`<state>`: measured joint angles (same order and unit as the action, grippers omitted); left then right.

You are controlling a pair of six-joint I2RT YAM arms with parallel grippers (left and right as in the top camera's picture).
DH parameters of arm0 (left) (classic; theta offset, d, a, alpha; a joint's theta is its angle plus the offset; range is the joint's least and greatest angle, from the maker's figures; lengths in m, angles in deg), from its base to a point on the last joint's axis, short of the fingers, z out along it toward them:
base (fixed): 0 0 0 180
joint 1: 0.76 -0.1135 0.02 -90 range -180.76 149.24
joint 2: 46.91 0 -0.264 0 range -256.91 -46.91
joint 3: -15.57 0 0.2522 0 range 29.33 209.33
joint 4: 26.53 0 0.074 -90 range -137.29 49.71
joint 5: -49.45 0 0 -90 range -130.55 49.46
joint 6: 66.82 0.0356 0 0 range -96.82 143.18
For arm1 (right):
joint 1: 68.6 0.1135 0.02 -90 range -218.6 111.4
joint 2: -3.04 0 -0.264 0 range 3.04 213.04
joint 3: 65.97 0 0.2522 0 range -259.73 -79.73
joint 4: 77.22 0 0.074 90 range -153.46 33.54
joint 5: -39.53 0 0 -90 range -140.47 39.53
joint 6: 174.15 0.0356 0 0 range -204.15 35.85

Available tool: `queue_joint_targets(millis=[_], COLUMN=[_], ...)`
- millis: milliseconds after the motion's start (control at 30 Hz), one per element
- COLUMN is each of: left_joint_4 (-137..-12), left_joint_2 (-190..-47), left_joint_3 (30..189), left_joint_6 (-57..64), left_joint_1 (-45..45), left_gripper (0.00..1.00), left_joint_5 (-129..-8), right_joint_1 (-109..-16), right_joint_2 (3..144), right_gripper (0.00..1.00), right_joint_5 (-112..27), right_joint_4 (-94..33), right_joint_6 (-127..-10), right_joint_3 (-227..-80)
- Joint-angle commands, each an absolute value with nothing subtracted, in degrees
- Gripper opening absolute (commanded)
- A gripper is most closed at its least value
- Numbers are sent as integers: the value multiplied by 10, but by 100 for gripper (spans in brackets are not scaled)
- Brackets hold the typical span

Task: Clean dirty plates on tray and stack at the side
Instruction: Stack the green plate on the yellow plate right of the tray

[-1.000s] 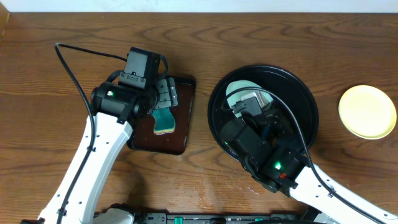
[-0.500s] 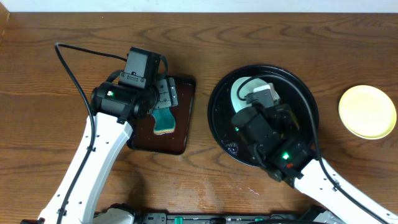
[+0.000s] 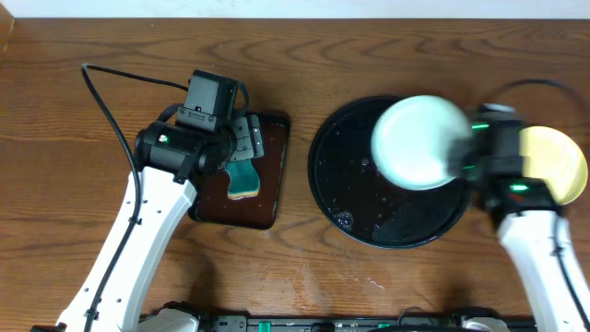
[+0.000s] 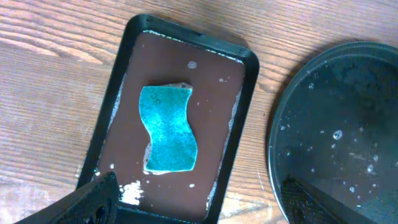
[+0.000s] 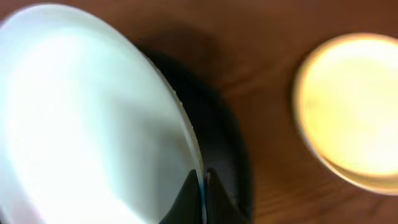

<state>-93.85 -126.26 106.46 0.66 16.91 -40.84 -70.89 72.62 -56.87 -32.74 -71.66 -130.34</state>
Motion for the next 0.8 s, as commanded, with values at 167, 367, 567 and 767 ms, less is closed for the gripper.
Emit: queue_joint_targets(millis=[167,367,567,767], left_joint_4=[-940,-940,-940,-940], left_joint_2=[-1263,-1263,-1263,-1263], left_joint_3=[1077,1077,1077,1077], left_joint_6=[6,6,6,6], left_joint_1=[167,167,167,167], left_gripper=[84,84,84,84], left_joint_5=[-410,-410,-410,-410], right_joint_1=[-1057,-1136,-1137,-1108], right_joint_2=[788,889,958,901], right_gripper=[1,1,54,76], right_joint_5=[-442,-440,-415,-266], right_joint_4=[-372,-443,-499,-505], right_joint_6=[-533,-484,-493,-559], right_joint_3=[-1307,-1307,-1307,-1339])
